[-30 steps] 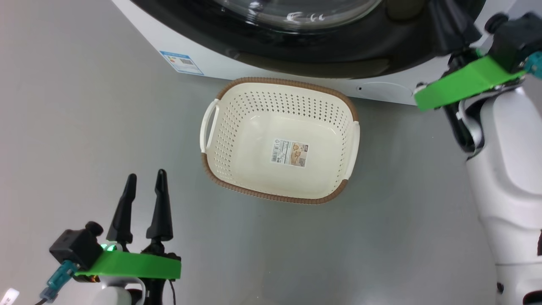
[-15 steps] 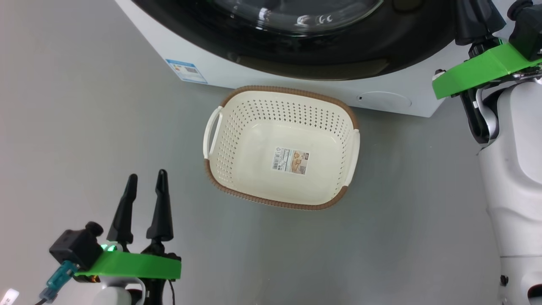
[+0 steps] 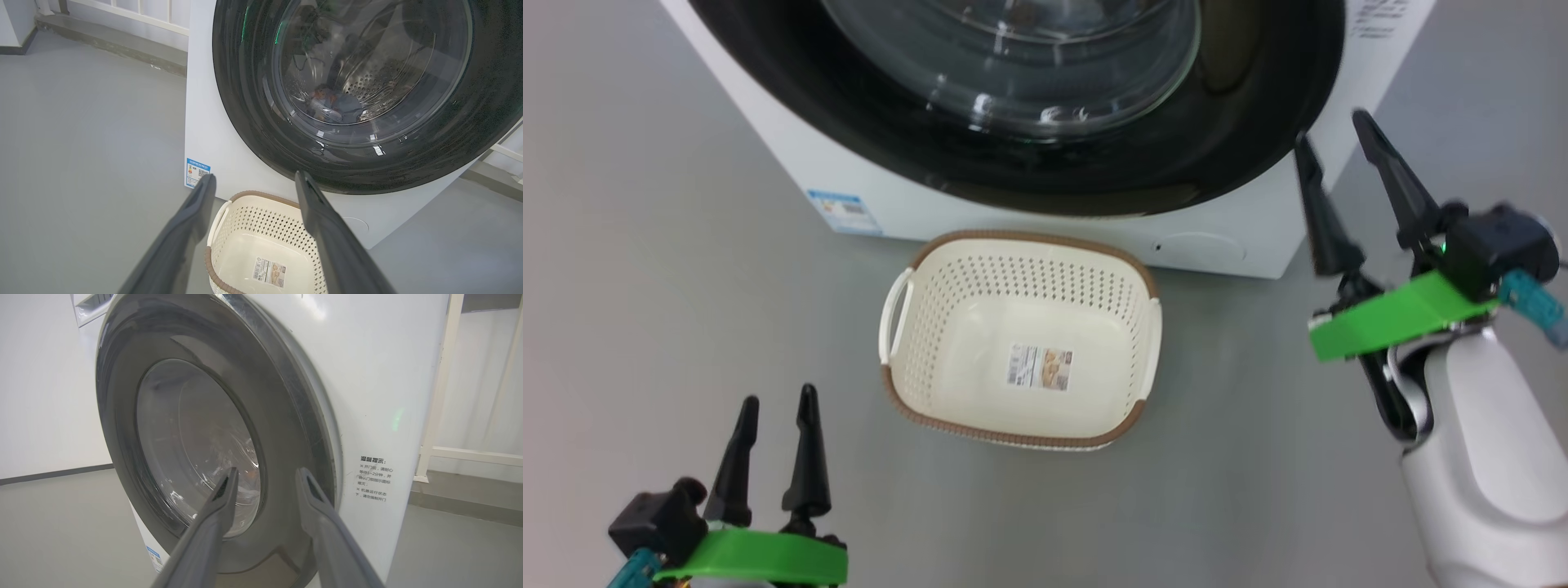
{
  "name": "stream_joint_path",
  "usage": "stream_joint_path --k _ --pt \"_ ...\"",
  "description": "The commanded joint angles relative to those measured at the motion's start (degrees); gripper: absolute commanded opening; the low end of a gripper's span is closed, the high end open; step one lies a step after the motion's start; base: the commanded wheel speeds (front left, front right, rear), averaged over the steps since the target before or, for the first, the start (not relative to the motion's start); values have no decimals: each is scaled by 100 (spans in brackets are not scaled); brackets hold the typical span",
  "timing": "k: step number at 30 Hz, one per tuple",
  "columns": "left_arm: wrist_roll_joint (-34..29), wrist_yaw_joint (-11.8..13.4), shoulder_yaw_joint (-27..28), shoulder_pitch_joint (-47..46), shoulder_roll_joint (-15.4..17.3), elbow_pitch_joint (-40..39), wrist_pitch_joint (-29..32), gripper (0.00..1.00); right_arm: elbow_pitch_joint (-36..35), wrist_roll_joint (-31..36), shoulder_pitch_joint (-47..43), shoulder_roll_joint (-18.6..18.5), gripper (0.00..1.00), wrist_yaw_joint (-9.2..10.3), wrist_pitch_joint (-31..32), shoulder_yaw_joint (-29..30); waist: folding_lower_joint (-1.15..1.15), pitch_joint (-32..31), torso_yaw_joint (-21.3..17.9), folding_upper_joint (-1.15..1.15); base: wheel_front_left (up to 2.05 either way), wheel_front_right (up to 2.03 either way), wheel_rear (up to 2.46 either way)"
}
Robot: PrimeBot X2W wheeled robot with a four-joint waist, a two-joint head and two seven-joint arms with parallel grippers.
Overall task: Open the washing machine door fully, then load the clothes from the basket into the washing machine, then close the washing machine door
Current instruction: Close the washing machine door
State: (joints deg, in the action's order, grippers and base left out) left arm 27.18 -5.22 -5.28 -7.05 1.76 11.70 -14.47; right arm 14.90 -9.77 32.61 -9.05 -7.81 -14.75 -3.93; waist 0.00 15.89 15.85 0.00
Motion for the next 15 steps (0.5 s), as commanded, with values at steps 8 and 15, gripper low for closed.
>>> stream_joint_path --k 8,15 --pt "34 -11 358 340 111 224 -52 100 -515 -56 -1214 66 100 32 -25 -98 0 -920 -630 0 0 0 0" --pt "-185 -70 382 631 111 309 -52 100 -680 -115 -1975 142 100 32 -25 96 0 -1329 -931 0 0 0 0"
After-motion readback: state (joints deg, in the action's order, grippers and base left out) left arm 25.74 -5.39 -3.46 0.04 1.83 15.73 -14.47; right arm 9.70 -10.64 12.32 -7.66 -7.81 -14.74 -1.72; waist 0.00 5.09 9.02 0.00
